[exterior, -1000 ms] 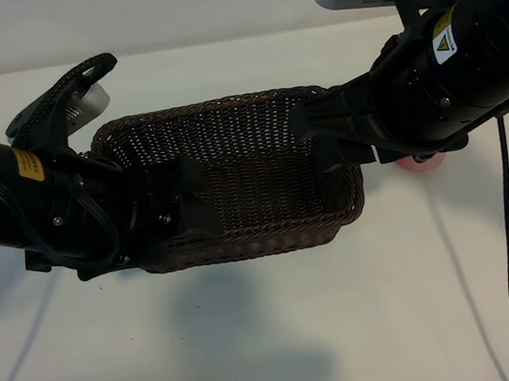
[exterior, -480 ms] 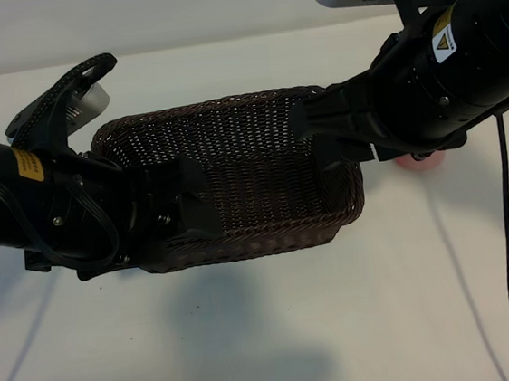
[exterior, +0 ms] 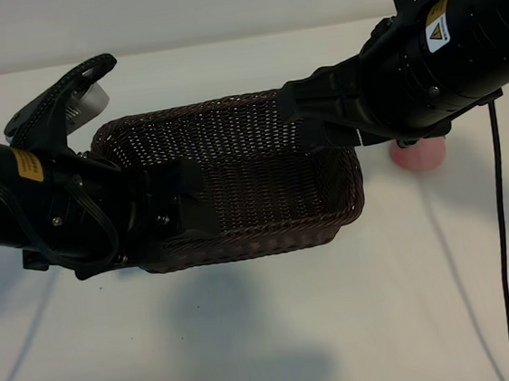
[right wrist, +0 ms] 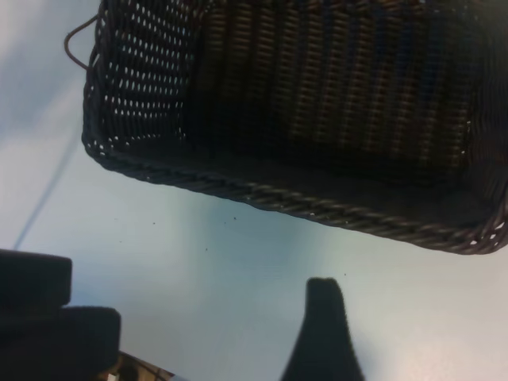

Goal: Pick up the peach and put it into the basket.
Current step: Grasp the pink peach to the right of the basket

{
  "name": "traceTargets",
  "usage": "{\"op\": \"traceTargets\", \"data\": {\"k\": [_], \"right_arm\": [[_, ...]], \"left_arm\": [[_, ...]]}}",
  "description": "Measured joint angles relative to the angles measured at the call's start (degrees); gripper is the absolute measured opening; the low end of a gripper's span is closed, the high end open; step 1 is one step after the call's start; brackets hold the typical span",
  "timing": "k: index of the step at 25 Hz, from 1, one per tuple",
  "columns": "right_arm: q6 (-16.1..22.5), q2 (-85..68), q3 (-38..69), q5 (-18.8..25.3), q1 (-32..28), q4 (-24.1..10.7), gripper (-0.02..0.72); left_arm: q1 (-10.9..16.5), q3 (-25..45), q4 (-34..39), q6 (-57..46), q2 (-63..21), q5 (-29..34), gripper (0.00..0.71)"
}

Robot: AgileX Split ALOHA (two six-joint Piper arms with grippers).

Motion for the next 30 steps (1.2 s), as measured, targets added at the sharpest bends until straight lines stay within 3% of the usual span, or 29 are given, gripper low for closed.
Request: {"op": "traceTargets", "data": {"k": [8,12,14,17,20,26,30], "right_arm": [[-1.4,0.0,0.0,-1.0,0.0,-1.5,0.533],[-2.8,0.1,0.0,-1.1,0.0,-9.9,0.533],[-2.6,0.5,0.0,-1.1,0.0,-16.2,0.525],[0.3,2.3,0.0,-0.4,-0.2,-22.9,0.498],[2.5,4.8,0.0,0.4,-0.4,-26.6,0.488],[3.0,9.3,0.0,-2.1,-2.9,-28.0,0.513],[-0.4,11.0,0.0,-4.2,-9.7,-22.5,0.544]], "left_arm": [[0.0,0.0,0.1,0.1,0.0,0.0,0.566],[0.0,0.0,0.1,0.1,0.0,0.0,0.566],[0.0,0.0,0.1,0.1,0.0,0.0,0.566],[0.0,0.0,0.1,0.1,0.0,0.0,0.566],[0.0,0.0,0.1,0.1,0.0,0.0,0.566],[0.0,0.0,0.1,0.1,0.0,0.0,0.566],[0.0,0.0,0.1,0.1,-0.1,0.0,0.566]]}}
